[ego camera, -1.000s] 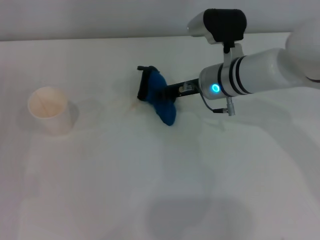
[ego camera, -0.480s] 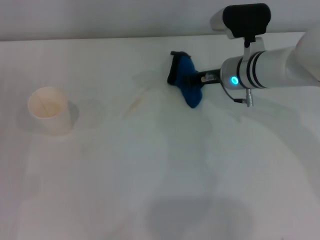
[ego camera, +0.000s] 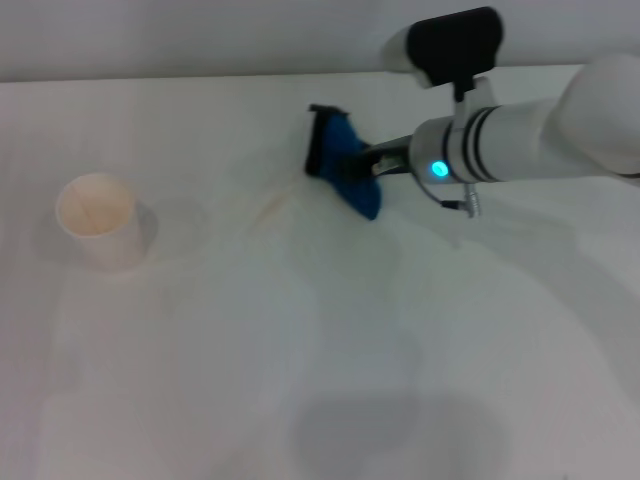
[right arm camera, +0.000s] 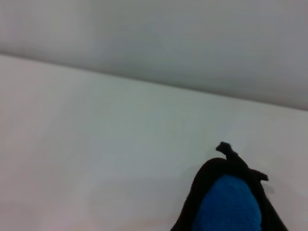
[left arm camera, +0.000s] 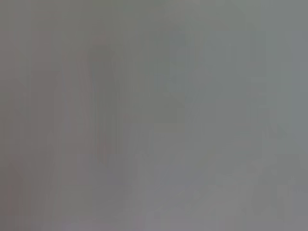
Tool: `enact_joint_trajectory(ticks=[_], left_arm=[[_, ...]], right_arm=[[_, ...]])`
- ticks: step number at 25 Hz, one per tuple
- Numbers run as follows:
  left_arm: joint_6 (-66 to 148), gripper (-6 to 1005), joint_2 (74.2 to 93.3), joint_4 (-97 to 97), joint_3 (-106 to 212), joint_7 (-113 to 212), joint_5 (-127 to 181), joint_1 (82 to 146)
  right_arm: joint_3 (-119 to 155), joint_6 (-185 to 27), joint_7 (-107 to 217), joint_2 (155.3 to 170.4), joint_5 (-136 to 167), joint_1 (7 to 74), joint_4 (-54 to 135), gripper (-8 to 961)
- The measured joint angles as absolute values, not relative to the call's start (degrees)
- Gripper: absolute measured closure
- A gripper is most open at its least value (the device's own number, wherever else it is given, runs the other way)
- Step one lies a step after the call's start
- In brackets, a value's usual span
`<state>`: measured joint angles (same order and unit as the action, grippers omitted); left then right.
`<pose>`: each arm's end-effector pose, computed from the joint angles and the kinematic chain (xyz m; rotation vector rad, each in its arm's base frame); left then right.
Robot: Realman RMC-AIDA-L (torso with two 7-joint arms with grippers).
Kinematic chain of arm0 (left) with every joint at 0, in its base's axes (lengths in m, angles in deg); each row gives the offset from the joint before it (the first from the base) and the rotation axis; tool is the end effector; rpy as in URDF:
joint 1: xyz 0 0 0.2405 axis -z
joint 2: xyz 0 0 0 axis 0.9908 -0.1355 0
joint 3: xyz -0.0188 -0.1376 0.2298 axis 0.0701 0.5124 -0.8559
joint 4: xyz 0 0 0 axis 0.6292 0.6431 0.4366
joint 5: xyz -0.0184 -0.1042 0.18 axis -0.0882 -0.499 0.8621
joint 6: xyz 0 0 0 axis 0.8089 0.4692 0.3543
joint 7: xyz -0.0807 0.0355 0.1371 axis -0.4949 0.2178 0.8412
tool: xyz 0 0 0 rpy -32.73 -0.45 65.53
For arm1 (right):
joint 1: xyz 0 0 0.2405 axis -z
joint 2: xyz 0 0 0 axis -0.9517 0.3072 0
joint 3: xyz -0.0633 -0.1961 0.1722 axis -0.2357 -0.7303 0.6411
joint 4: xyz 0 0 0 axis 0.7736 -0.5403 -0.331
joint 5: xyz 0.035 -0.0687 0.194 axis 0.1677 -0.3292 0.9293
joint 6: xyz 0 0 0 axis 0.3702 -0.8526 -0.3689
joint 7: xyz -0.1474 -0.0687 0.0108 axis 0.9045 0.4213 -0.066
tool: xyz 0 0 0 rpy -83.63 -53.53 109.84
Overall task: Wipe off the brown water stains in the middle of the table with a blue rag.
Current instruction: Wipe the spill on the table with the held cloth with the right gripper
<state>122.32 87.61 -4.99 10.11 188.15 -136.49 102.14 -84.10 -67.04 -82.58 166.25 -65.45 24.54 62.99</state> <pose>-0.3846 0.3220 0.0465 -1.2738 -0.8392 -1.0376 0.2379 0.4458 -0.1157 -2.1907 1.1532 0.1257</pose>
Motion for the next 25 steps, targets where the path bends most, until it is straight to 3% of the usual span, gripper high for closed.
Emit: enact_joint_trajectory(ticks=[13, 25], left_arm=[[122.2, 123, 87.69, -5.0, 10.1, 188.1, -136.5, 102.0], [122.2, 124, 87.87, -4.8, 10.1, 188.1, -136.5, 102.3]], right_arm=[[-97.2, -61.2, -82.6, 166.31, -62.3, 23.4, 74.6, 783], [-105.4, -65.7, -82.6, 166.31, -61.6, 20.1, 74.3, 777]])
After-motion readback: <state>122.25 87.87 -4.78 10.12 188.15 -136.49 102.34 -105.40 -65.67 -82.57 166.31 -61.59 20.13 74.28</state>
